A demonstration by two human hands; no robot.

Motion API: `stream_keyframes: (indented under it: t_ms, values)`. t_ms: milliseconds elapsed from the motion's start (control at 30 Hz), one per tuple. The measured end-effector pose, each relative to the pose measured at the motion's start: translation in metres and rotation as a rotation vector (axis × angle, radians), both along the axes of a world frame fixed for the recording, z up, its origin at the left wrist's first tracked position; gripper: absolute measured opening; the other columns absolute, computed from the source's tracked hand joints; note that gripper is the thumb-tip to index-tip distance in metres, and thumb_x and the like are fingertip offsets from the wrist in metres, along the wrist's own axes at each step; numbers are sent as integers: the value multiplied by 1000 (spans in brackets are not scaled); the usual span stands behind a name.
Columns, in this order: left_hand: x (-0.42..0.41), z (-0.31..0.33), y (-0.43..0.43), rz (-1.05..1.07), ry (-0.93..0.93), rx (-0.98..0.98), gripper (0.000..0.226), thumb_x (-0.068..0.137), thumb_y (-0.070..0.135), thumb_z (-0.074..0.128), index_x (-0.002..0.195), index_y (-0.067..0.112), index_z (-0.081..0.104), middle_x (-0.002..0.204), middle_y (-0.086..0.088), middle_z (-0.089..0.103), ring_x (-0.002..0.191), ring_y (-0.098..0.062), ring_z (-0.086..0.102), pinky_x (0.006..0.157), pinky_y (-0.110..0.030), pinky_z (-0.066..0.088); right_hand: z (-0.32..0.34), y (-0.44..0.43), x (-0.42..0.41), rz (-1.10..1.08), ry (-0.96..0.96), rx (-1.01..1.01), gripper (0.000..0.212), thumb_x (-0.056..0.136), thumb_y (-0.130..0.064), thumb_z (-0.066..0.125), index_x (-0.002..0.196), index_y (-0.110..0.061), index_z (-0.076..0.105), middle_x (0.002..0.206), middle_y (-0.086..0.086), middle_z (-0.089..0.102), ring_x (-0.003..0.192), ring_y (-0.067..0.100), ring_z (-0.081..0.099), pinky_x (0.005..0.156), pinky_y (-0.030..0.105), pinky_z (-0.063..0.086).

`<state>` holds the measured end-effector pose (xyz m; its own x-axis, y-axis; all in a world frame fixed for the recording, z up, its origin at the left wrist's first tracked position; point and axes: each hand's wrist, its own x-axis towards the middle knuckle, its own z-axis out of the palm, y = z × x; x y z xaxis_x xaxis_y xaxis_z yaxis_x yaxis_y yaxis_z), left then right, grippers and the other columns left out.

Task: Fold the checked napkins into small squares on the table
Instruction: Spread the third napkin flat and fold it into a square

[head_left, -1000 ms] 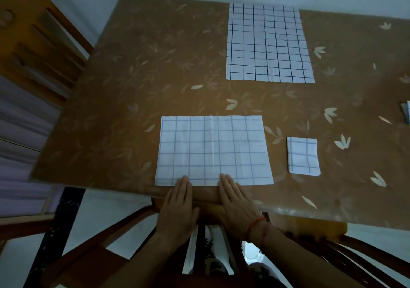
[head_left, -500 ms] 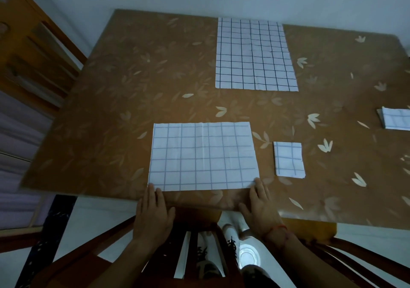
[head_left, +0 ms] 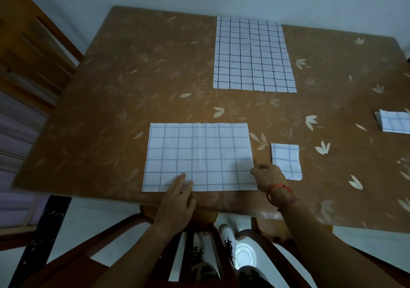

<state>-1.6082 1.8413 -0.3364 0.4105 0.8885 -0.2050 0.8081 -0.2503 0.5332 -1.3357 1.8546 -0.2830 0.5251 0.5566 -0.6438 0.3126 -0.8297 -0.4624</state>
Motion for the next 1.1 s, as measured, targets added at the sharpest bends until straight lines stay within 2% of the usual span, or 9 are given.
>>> stream_keyframes:
  t_ms: [133, 233, 333, 467, 600, 733, 867, 967, 1100]
  values:
    - [-1, -5, 0, -12, 9, -10, 55, 97, 29, 50, 147, 10, 36, 160, -4, 13, 148, -17, 5, 119, -34, 14, -4, 3, 3, -39, 20, 36, 23, 83, -32, 63, 100, -15, 64, 94, 12, 67, 89, 34, 65, 86, 48, 55]
    - [-2, -7, 0, -8, 6, 3, 55, 96, 29, 50, 146, 10, 37, 160, -6, 15, 147, -18, 7, 118, -33, 14, -7, 5, 4, -78, 66, 70, 25, 82, -33, 63, 82, -9, 68, 77, 13, 67, 77, 32, 65, 80, 46, 57]
    - [-1, -7, 0, -2, -8, 2, 55, 95, 29, 50, 145, 9, 39, 159, -7, 17, 147, -19, 8, 118, -36, 17, -11, 7, 4, -110, 91, 89, 27, 80, -36, 65, 64, -14, 63, 69, 11, 63, 73, 31, 63, 78, 44, 55]
    - [-1, -7, 0, -4, -20, 10, 56, 95, 29, 48, 146, 10, 38, 159, -6, 16, 146, -16, 5, 117, -31, 12, -12, 11, 1, -168, 151, 67, 28, 76, -37, 71, 67, -11, 65, 74, 11, 62, 86, 38, 65, 73, 51, 58]
    - [-2, -6, 0, -1, -35, 7, 55, 96, 25, 53, 146, 11, 37, 160, -4, 14, 145, -12, 1, 116, -27, 6, -13, 16, -3, -180, 216, 49, 38, 80, -34, 71, 102, -4, 63, 99, 11, 58, 93, 34, 59, 48, 33, 57]
    - [-2, -3, 1, -7, -16, -14, 56, 94, 25, 55, 145, 10, 38, 159, -6, 16, 147, -18, 7, 119, -35, 14, -13, 20, -2, -132, 185, 50, 22, 78, -24, 75, 70, -8, 63, 72, 12, 61, 60, 26, 58, 49, 28, 49]
    - [2, -4, 4, -50, 87, 38, 74, 80, 31, 68, 142, 4, 40, 153, -17, 29, 143, -31, 23, 113, -48, 30, -3, 16, -6, -151, 269, 51, 17, 78, -14, 73, 69, -3, 63, 54, 11, 62, 40, 21, 57, 41, 22, 46]
    - [26, 3, 3, -53, 67, 77, 80, 77, 37, 70, 143, 4, 38, 153, -17, 30, 142, -31, 26, 113, -45, 31, 4, 6, -14, -152, 344, 45, 19, 78, -18, 73, 78, 0, 67, 53, 15, 67, 45, 25, 60, 48, 26, 49]
    - [70, 17, 0, -32, 51, -10, 74, 90, 41, 51, 151, 14, 21, 159, -8, 14, 146, -24, 11, 117, -40, 20, 12, -6, -30, -135, 411, 77, 21, 77, -17, 74, 82, 2, 69, 66, 21, 66, 52, 29, 57, 51, 31, 49]
